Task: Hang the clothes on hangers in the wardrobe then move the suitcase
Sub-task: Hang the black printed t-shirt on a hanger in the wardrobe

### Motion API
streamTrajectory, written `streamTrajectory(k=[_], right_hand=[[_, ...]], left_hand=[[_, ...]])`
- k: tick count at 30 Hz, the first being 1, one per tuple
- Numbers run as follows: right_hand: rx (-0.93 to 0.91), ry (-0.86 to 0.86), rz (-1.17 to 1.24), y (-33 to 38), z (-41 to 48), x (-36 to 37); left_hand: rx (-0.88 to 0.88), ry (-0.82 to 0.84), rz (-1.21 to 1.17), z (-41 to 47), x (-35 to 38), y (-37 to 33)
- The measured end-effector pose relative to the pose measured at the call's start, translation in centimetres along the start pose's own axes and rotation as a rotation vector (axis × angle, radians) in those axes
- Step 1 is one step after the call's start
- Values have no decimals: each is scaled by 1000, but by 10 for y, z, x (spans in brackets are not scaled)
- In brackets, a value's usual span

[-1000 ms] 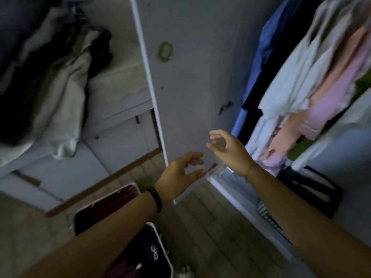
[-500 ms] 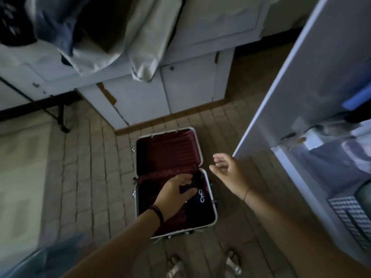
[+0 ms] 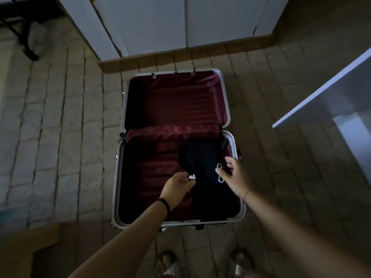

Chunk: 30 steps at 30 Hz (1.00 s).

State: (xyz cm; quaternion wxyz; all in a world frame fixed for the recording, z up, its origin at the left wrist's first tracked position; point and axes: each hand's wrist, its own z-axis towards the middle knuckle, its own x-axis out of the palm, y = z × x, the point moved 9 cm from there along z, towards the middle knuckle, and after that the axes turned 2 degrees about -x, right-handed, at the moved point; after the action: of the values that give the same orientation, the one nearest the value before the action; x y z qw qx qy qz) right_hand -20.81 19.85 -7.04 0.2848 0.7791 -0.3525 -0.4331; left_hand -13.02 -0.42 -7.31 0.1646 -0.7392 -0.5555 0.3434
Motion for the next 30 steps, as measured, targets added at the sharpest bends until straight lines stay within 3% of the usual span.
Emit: streamTrajectory(k=[3,6,10,15,21,30], right_hand=[[3,78,-126,-53,44,41],[-17,33,-233,-89,79,68],[37,-53,-73,-119,102,89],[166,-87,83,-133,113,90],[246,142,571,-102,95,114],[69,127,654,25,38,61]], left_hand=[[-92,-6,-138,63,22,52],[-145,33,-212,111,47,88],[-142,138,-316,152,79,112],[-273,221,-504,161,98,123],[-235,208,-682,153,89,103],[70,42,-426,55,-24,-22]])
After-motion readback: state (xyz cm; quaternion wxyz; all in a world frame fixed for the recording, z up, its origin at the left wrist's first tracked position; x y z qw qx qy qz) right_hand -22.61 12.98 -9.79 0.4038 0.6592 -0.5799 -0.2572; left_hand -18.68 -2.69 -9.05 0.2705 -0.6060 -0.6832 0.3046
